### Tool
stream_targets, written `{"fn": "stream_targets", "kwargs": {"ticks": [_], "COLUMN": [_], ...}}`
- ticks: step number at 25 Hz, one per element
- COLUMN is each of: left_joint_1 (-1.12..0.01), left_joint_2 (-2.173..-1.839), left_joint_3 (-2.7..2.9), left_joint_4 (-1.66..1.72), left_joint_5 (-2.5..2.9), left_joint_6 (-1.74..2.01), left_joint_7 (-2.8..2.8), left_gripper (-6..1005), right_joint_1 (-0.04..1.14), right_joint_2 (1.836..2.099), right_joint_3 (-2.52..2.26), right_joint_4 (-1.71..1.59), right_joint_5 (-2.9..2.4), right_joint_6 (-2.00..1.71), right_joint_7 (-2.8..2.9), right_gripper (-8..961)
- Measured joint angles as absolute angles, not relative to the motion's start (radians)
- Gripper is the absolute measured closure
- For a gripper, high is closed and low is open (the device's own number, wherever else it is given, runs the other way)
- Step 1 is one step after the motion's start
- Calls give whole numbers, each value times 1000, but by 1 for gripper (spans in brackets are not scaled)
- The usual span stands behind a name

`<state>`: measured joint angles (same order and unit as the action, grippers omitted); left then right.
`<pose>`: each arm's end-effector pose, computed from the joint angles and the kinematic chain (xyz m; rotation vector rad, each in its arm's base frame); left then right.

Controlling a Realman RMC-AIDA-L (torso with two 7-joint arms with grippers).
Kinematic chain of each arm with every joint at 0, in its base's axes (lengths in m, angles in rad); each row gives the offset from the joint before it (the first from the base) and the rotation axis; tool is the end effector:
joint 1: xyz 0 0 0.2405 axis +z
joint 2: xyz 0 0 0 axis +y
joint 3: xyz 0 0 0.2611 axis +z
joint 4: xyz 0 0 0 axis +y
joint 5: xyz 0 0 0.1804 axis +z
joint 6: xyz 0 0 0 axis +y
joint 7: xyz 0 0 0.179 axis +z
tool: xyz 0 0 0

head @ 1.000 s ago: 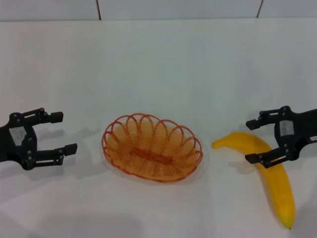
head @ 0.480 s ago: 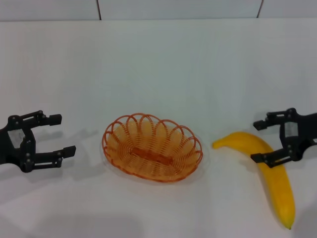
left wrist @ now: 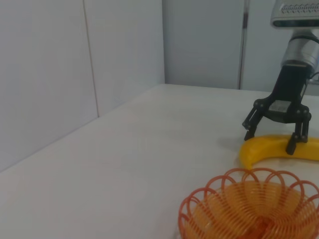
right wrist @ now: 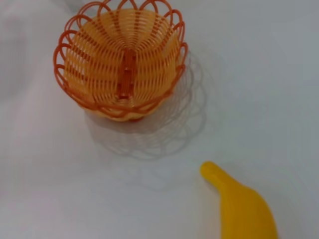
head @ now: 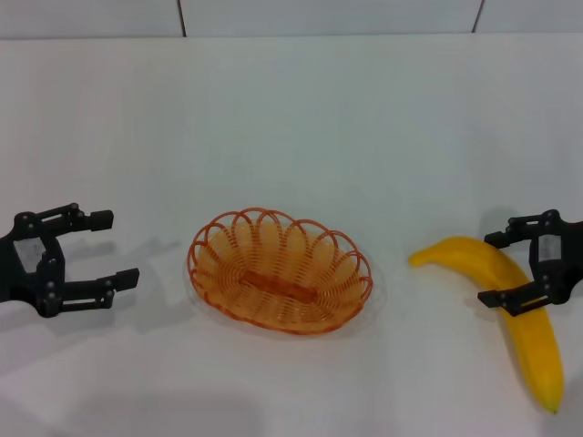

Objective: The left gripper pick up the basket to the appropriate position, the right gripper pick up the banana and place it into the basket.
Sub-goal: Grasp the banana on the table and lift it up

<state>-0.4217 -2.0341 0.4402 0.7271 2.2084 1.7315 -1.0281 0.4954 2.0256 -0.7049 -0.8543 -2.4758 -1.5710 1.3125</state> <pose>-0.2898 0.2812 0.0058 -2.7083 -0.2902 -0.5201 0.3156 0.2983 -0.0074 -2.8890 0.4197 -0.0985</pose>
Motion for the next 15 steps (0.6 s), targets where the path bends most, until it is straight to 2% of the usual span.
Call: {"fn": "stream_targets", "kwargs": {"ticks": [15], "left_joint_1": [-422], "left_joint_2": [-2034], "left_joint_3": [440], "left_joint_4": [727], "left_joint_5": [2213], "left_joint_6": [1737], "left_joint_7": [-1032], "left_gripper": [139], "right_joint_1": [501], "right_joint_2": [2023], "right_joint_3": [-697], "right_joint_4": [-887], "right_joint_5": [-2503], "right_joint_6": [-1485], "right_joint_7": [1366], "right_gripper": [111]}}
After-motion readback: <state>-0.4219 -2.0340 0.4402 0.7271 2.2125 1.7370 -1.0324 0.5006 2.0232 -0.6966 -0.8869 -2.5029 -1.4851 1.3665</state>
